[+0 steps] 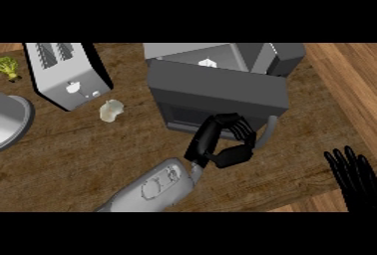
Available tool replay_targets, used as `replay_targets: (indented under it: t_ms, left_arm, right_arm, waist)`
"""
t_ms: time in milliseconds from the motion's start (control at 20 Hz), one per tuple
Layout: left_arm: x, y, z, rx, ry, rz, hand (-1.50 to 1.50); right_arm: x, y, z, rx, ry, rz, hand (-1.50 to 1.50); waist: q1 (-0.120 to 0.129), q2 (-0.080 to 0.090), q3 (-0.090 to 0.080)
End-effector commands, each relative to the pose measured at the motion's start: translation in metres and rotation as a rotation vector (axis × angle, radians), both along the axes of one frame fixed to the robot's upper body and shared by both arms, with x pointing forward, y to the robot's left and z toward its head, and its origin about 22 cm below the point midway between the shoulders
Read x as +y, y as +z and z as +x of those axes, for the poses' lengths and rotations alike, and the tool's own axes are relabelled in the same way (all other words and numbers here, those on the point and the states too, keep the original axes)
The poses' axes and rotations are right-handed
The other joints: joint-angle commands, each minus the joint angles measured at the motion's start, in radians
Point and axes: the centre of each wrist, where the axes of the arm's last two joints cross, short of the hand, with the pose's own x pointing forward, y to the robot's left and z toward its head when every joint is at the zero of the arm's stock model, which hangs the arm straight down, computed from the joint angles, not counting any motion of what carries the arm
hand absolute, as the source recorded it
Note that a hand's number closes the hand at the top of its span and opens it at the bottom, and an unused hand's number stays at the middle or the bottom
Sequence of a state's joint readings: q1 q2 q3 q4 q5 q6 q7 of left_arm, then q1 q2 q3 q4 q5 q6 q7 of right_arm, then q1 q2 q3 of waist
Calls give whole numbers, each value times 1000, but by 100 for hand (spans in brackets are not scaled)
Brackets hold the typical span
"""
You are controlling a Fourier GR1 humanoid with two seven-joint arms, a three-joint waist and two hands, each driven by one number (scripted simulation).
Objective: Pick up the milk, place it into the microwave and close the microwave
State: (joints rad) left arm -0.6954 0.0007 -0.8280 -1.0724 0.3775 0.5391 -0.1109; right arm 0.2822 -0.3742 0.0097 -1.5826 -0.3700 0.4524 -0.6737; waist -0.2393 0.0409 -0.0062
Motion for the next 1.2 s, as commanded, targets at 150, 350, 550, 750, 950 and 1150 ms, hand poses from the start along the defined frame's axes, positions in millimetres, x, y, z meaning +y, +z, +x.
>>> replay_targets:
  t_ms: [150,350,550,750,950,1150]
  left_arm:
    - [3,22,33,-25,112,-112,150]
    - [4,33,49,-21,144,-140,150]
    - [6,36,61,-33,178,-157,150]
    - [8,38,70,-42,199,-160,150]
    - [8,39,70,-51,212,-194,150]
    - [9,34,71,-64,215,-190,150]
  right_arm:
    - [6,16,2,-38,118,41,-150]
    - [8,26,3,-39,151,43,-150]
    - [7,36,5,-52,152,60,-150]
    - [2,39,0,-34,155,53,-150]
    - [2,46,0,-35,194,50,-150]
    - [5,52,1,-56,208,78,-150]
  waist:
    - [-49,22,-1]
    - [-75,28,0]
    - [-92,36,1]
    - [-117,40,3]
    - [-123,41,3]
    - [-122,45,4]
